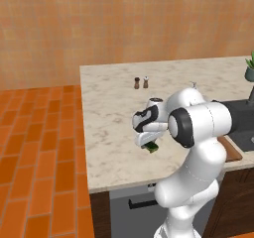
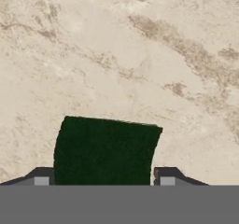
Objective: Pick up the sponge from the counter and clean the cutting board by briefly scrubbing or pressing down on the cutting board. Once finished, release the sponge.
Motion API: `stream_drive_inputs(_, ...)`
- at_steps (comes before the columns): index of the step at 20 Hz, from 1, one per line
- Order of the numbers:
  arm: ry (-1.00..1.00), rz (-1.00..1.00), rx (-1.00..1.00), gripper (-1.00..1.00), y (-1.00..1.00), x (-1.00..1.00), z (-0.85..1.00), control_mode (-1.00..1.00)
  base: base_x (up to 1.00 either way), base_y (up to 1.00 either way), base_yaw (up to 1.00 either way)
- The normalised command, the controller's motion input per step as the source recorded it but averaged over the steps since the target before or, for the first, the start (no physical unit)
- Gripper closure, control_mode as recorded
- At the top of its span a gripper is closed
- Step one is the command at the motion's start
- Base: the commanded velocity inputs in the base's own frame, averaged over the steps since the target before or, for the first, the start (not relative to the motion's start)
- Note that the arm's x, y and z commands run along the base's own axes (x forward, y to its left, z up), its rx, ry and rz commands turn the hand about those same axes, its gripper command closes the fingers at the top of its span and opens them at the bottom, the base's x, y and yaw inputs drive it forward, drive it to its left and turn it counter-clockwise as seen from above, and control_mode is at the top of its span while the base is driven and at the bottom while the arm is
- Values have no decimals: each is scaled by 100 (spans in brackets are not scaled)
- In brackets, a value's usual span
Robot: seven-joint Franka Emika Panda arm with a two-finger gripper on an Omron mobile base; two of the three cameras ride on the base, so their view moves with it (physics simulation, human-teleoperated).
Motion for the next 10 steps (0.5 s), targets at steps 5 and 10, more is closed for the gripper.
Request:
stream_drive_inputs(5,0,-1,0,100,2,0,-7,-100,0,0,0)
stream_drive_inputs(10,0,-5,0,100,-5,0,40,-100,0,0,0)
